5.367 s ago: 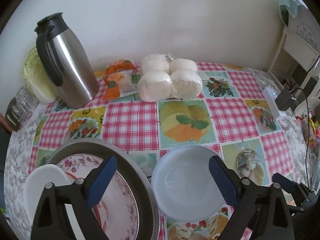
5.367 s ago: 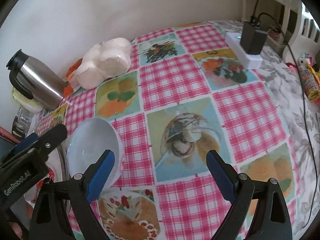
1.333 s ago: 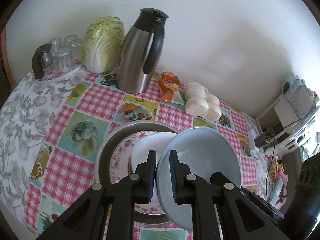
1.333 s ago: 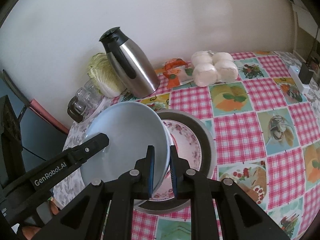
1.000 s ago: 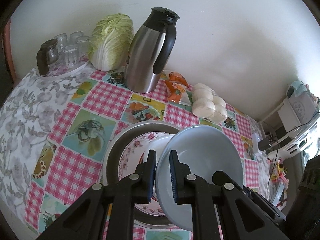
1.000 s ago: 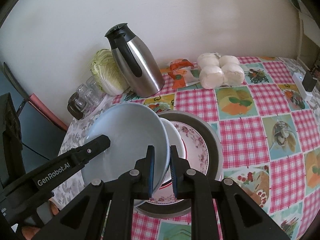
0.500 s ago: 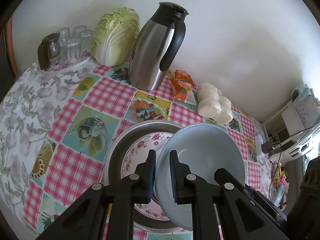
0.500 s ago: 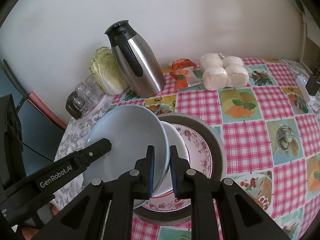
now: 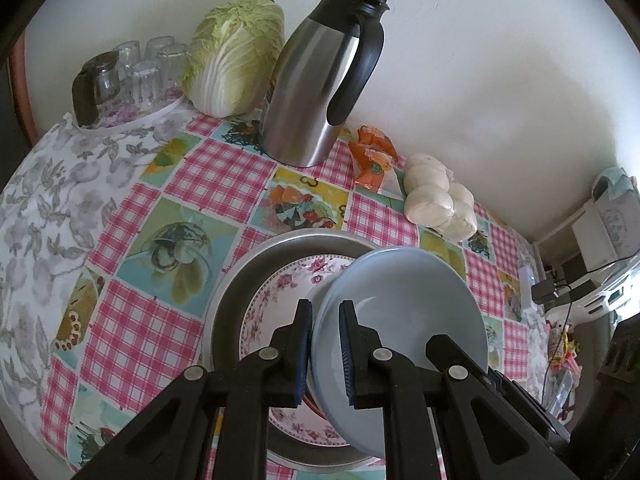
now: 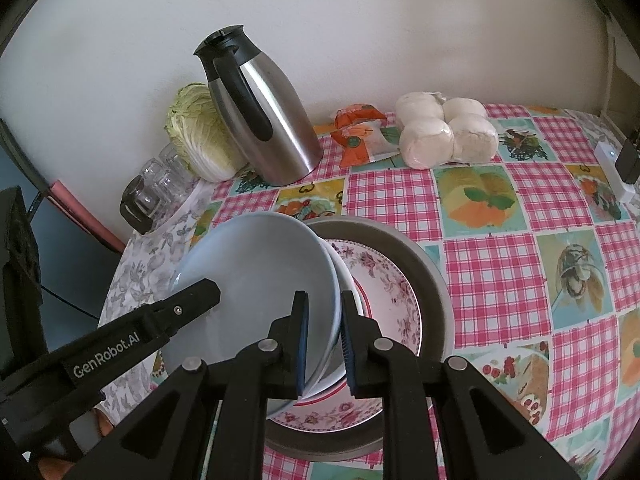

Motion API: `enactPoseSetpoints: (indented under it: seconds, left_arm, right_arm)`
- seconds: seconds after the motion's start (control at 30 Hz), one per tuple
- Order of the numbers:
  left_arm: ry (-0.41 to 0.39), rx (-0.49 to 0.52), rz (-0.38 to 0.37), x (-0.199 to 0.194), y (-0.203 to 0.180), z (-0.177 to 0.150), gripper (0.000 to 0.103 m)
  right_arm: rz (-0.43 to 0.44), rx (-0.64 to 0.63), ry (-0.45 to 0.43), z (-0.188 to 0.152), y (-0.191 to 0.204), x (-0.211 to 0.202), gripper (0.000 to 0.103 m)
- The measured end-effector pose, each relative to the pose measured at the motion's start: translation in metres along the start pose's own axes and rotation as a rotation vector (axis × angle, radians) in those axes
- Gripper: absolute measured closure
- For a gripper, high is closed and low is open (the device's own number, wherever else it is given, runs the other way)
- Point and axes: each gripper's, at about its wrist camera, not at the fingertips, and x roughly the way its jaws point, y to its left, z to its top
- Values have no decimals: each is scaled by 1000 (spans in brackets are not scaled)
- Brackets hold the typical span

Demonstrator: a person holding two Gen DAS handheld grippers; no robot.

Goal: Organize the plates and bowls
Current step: 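Lower the white round bowl into the white square bowl with both tools, then open both tools to release the white round bowl rim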

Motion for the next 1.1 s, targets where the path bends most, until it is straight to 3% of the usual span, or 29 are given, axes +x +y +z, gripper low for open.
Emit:
enactPoseSetpoints:
  seconds: [0.23,0.43,0.83,1.03,1.1]
  left_arm:
    - [-3,-2,13,1,0,0,88]
    - [-4,0,30,-1,-1,0,88]
    - [-8,9,42,-4,-4,-1,86]
    - [-18,5,57,-10,-4,-1,84]
    - [-24,1,61,-13,-3,0,78]
  right_arm:
    - [3,-2,-7,0,-1,-1,85]
    - [-27,-16,-26,2,-1,-6,78]
    - [-27,-23,-28,2,-4,-10,78]
    - [-50,-26,-31,2,-6,-12,64]
    - [-55,-27,-31,2,-6,-12,61]
